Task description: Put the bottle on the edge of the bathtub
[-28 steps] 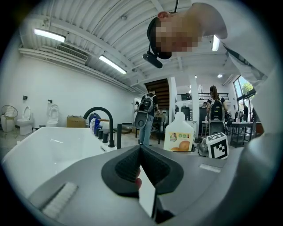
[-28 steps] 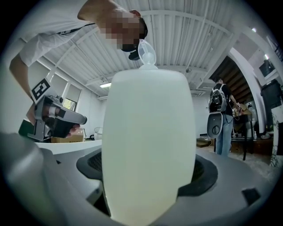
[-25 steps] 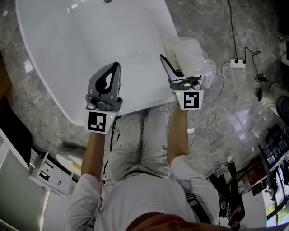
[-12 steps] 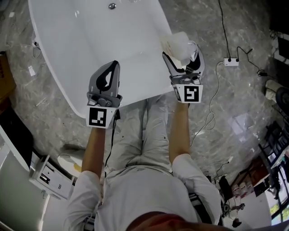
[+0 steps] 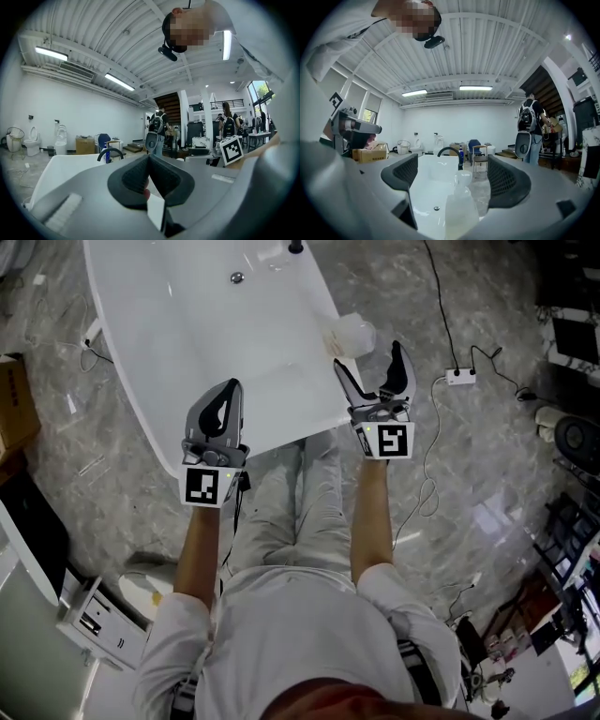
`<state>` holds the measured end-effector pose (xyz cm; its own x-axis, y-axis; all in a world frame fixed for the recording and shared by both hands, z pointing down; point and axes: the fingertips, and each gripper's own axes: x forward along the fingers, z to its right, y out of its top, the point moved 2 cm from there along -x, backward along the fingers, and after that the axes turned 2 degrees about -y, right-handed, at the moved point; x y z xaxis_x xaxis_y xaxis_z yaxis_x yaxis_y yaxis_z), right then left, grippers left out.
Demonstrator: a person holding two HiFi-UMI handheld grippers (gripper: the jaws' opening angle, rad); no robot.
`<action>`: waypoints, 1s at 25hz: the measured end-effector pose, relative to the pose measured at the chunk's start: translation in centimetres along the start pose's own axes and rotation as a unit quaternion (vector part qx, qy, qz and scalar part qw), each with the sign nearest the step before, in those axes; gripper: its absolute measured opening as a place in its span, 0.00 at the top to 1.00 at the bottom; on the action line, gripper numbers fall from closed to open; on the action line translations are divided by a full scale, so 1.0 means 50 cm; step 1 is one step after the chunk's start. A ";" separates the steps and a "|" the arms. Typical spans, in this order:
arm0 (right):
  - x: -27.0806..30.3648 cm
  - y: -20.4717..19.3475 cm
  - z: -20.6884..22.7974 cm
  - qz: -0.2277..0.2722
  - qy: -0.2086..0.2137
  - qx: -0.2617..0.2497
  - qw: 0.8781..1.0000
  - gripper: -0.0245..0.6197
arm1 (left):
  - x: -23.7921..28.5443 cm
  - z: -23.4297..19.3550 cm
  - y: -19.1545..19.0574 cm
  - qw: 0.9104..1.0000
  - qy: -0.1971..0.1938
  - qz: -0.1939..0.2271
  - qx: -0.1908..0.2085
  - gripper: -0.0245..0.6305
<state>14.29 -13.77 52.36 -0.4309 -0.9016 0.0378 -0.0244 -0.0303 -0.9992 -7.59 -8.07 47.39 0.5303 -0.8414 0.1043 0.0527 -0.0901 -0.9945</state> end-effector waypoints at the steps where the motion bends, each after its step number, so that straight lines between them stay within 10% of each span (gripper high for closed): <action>1: -0.005 0.022 -0.004 0.001 0.003 -0.001 1.000 0.27 | -0.007 0.000 0.012 1.000 0.003 0.000 0.000 0.97; 25: -0.128 0.422 -0.141 0.027 0.092 0.001 0.995 0.32 | -0.127 0.057 0.302 0.999 -0.017 0.036 0.021 0.97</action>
<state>10.19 -5.60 31.09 -0.5902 -0.8071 -0.0145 0.0052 0.0142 -0.9999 -7.75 -2.58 31.70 0.5626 -0.8261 0.0336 0.0489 -0.0074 -0.9988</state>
